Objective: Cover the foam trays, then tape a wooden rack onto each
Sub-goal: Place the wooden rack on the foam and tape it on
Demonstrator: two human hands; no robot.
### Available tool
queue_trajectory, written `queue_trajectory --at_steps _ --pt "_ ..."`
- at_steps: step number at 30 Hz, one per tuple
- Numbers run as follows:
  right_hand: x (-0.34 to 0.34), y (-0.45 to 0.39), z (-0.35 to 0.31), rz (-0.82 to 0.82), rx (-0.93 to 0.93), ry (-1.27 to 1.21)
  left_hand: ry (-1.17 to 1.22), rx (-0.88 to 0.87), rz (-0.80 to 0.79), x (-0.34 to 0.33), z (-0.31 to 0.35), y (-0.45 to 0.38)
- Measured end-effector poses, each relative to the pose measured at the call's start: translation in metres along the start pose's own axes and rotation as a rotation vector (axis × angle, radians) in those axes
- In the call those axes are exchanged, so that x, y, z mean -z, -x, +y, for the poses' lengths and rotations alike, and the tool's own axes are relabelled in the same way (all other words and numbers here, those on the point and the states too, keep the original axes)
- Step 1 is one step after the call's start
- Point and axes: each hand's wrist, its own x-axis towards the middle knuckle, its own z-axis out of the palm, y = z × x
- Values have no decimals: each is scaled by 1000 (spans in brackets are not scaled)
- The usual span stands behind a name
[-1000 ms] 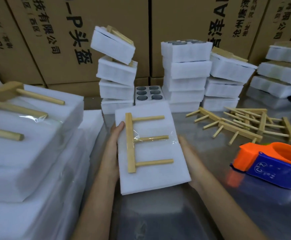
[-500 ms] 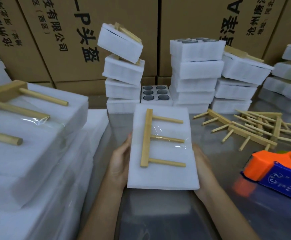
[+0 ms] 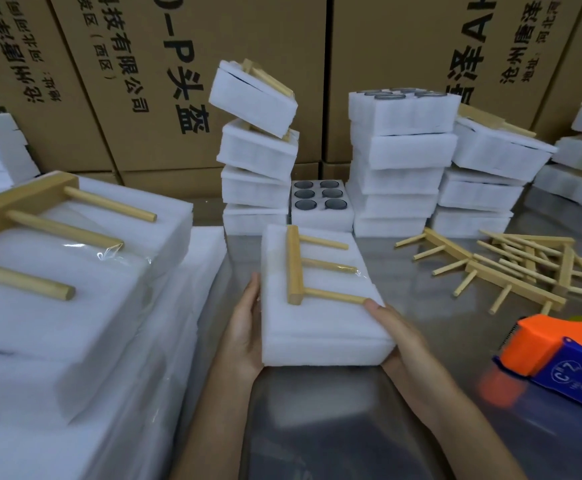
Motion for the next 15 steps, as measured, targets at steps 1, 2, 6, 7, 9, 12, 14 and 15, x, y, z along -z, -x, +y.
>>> queue_trajectory --at_steps 1,2,6,7,9,12,14,15 --pt "-2 2 -2 22 -10 -55 -14 -10 -1 0 1 0" --pt "-5 5 -5 49 -21 -101 -36 -24 3 1 1 0" --pt "-9 12 -10 116 0 -170 -89 -63 58 -1 4 0" --pt "-10 13 -10 149 4 -168 -95 -79 82 0 5 0" --pt "-11 10 -7 202 16 -151 -107 -115 125 0 4 0" --pt "-14 1 -6 196 82 -60 -143 -216 162 -5 -1 0" --pt "-17 -11 -7 220 126 29 -179 -289 175 -10 -7 -2" --pt "-19 -19 -8 243 132 66 -198 -313 174 -13 -10 -1"
